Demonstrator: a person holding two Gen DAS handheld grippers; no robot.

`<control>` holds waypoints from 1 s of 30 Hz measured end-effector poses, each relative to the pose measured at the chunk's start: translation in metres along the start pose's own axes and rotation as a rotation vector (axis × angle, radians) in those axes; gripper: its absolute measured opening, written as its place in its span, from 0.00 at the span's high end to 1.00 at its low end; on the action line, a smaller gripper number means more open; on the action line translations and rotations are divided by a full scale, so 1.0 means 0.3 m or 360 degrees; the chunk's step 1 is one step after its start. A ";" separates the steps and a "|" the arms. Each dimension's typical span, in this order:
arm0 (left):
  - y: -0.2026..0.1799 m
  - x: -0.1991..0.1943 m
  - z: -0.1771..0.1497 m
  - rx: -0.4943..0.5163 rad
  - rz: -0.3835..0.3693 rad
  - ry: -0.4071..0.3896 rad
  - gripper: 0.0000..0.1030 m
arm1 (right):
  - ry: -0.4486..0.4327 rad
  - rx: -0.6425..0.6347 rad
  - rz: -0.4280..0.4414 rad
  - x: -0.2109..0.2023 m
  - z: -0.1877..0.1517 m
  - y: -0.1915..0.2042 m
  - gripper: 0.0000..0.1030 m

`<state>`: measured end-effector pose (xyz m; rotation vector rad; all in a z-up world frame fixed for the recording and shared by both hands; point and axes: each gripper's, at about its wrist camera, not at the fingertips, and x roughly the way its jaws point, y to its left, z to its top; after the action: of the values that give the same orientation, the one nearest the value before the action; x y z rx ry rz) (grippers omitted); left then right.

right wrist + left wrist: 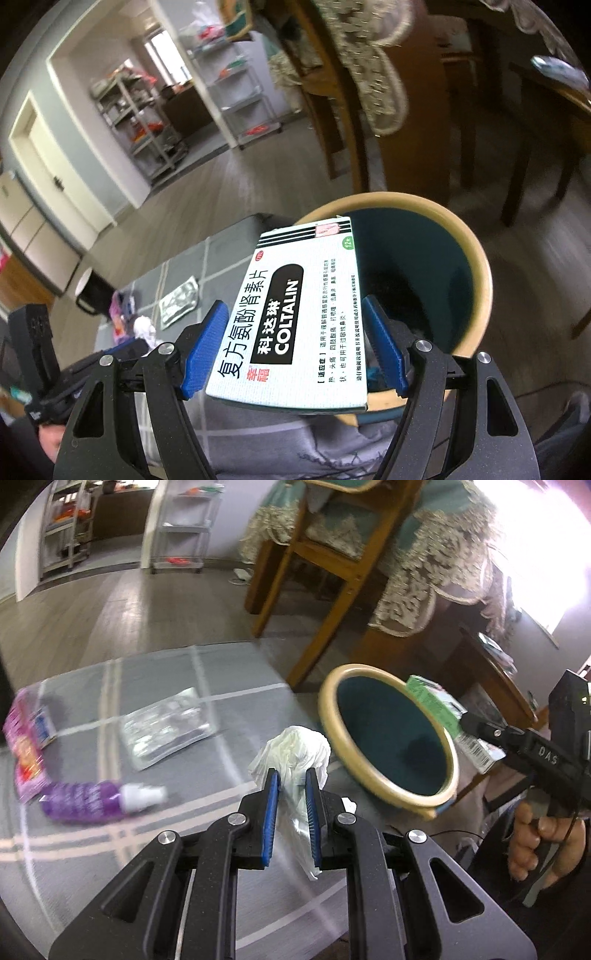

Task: Collect trash
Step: 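Carry the medicine box and tissue over the teal bin, then open both tools dropping the box and tissue into the bin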

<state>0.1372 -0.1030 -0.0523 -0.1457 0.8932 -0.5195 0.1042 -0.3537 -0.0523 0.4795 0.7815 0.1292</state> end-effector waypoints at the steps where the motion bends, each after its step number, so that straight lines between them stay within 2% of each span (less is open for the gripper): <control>1: -0.028 0.017 0.016 0.0022 -0.0011 0.0009 0.87 | -0.0003 0.0015 -0.0005 -0.004 0.002 -0.014 0.27; 12: -0.276 0.222 0.143 0.0215 -0.0102 0.0121 0.87 | -0.0023 0.0172 -0.0032 -0.009 0.020 -0.119 0.27; 24: -0.343 0.395 0.160 0.0298 -0.0073 0.0277 0.87 | 0.0008 0.0243 -0.0047 0.025 0.018 -0.160 0.27; 27: -0.341 0.412 0.156 0.0303 -0.0066 0.0299 0.82 | 0.0014 0.0255 -0.0052 0.035 0.024 -0.169 0.27; 30: -0.336 0.410 0.152 0.0299 -0.0068 0.0298 0.66 | 0.0025 0.0273 -0.0055 0.040 0.023 -0.175 0.27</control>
<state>0.1982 -0.2547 -0.0772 0.0561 1.0194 -0.6620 0.1141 -0.3993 -0.0802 0.6274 0.8197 0.0336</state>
